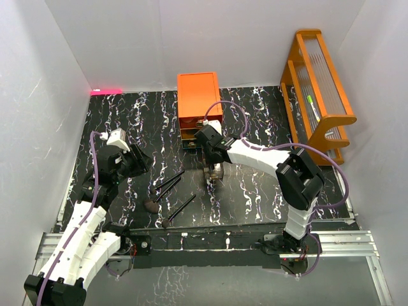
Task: Organize the makeup
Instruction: Place the lipstick in the drawer.
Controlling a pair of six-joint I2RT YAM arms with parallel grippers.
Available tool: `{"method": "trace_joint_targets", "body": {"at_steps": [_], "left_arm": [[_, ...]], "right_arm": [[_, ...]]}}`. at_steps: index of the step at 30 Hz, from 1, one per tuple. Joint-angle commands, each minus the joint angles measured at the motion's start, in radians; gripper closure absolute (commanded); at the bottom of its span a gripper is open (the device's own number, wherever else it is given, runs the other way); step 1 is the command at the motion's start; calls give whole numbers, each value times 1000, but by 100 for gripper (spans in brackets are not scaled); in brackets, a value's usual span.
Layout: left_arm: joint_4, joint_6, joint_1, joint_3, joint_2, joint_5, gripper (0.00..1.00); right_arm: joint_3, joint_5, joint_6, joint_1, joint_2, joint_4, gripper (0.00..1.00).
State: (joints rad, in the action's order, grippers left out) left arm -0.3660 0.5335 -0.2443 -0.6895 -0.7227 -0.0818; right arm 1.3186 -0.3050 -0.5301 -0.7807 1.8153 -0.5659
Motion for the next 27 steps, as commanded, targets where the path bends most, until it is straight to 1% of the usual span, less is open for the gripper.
{"method": "trace_joint_targets", "body": {"at_steps": [1, 6, 12, 17, 24, 27], "left_arm": [[6, 2, 4, 7, 14, -18, 53], [4, 2, 4, 8, 14, -18, 53], [4, 2, 4, 7, 16, -18, 53], [6, 2, 4, 8, 14, -18, 53], [9, 1, 4, 8, 11, -18, 53], [9, 1, 4, 7, 11, -18, 53]], "right_arm": [[6, -59, -13, 0, -6, 49, 92], [14, -62, -12, 1, 24, 49, 91], [27, -68, -14, 0, 46, 47, 80], [36, -74, -16, 1, 42, 45, 74], [50, -86, -12, 1, -14, 2, 67], [43, -127, -5, 0, -105, -27, 67]]}}
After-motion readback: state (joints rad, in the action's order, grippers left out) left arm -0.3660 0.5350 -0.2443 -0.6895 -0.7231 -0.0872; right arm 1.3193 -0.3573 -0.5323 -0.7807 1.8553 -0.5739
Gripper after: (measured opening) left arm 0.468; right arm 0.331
